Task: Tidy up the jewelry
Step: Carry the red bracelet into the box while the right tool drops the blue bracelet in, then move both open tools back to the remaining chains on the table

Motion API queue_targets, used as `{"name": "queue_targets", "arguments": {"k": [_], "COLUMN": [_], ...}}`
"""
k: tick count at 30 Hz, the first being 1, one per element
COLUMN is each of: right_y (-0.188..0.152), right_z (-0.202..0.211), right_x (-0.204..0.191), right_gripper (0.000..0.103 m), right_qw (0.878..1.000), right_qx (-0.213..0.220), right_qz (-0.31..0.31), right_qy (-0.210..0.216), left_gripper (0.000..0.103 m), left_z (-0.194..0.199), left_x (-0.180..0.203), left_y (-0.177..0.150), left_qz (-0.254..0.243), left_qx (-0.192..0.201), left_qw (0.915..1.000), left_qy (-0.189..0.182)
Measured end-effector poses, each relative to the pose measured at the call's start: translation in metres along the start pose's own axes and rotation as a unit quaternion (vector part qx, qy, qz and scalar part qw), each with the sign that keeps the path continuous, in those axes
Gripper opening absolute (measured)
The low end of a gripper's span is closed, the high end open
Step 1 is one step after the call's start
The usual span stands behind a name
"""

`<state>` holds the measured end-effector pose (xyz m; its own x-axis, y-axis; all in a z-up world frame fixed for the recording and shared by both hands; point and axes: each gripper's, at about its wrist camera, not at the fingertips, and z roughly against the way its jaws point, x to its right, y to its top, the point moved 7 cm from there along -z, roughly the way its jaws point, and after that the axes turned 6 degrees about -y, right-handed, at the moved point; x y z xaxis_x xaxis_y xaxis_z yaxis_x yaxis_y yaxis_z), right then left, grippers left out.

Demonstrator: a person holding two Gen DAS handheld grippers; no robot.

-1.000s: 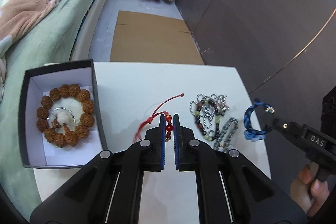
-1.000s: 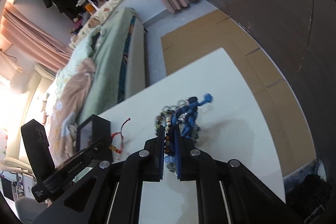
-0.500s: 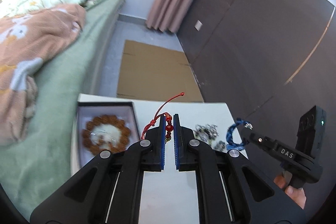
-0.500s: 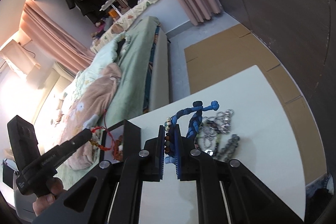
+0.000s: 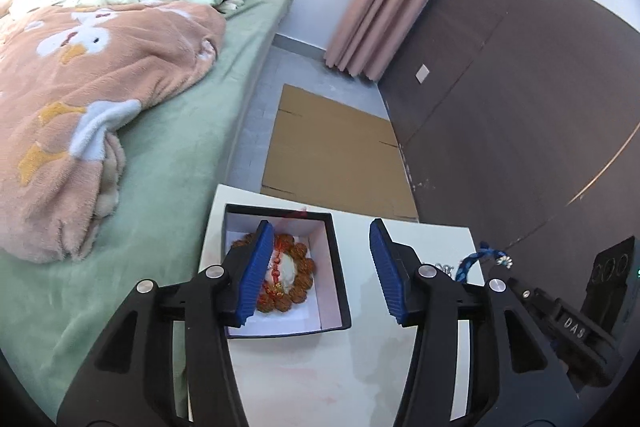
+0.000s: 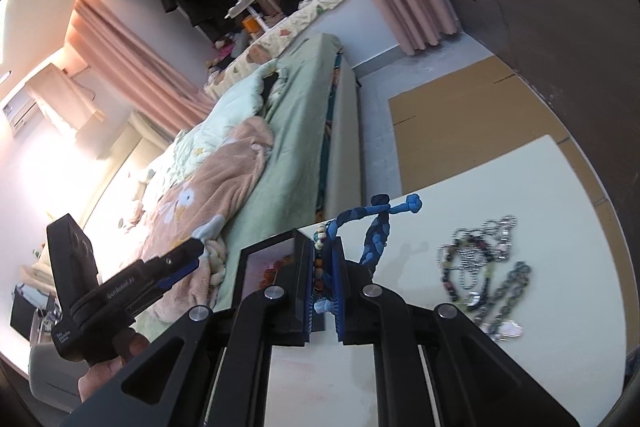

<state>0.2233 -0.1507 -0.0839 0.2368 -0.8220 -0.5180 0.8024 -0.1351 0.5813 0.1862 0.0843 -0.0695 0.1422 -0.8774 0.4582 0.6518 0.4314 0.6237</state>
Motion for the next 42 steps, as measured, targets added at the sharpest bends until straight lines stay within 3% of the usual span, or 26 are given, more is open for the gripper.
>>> {"name": "queue_targets", "arguments": {"k": [3,14,20,22,23,24,26,30,38,42], "right_y": [-0.003,-0.009,-0.014,-0.016,-0.018,-0.018,-0.016,-0.014,-0.015,-0.014], "right_z": [-0.006,-0.037,-0.055,-0.066,-0.069,-0.071,-0.064,-0.049,-0.028,-0.017], "right_x": [-0.014,-0.065,-0.091,-0.099,-0.1,-0.098,-0.092,-0.081,-0.022,0.004], "right_gripper": [0.009,0.009,0.012,0.028,0.069,0.093,0.094,0.096,0.096,0.096], "right_qw": [1.0,0.998,0.996,0.994,0.994,0.994,0.996,0.997,0.998,0.996], "right_qx": [-0.003,-0.024,-0.034,-0.046,-0.053,-0.051,-0.026,-0.023,-0.031,-0.035], "right_qz": [0.012,0.033,0.04,0.042,0.039,0.031,0.022,0.01,-0.03,-0.054], "right_qy": [0.008,0.046,0.069,0.085,0.091,0.09,0.078,0.072,-0.035,-0.059], "left_gripper": [0.06,0.077,0.085,0.086,0.088,0.09,0.093,0.096,0.096,0.096], "left_z": [0.005,0.022,0.033,0.037,0.039,0.04,0.042,0.04,0.03,0.022], "left_x": [-0.009,-0.036,-0.062,-0.071,-0.077,-0.081,-0.086,-0.084,-0.037,-0.022], "left_y": [0.003,0.014,0.019,0.019,0.018,0.018,0.017,0.012,0.003,-0.002], "left_qz": [0.01,0.023,0.023,0.033,0.037,0.04,0.045,0.048,0.003,-0.012], "left_qx": [0.007,0.031,0.046,0.048,0.05,0.052,0.056,0.063,0.069,0.064], "left_qw": [0.9999,0.9986,0.9962,0.9954,0.9947,0.9942,0.9934,0.9935,0.9959,0.9963], "left_qy": [0.009,0.036,0.07,0.077,0.082,0.085,0.089,0.081,0.058,0.057]}}
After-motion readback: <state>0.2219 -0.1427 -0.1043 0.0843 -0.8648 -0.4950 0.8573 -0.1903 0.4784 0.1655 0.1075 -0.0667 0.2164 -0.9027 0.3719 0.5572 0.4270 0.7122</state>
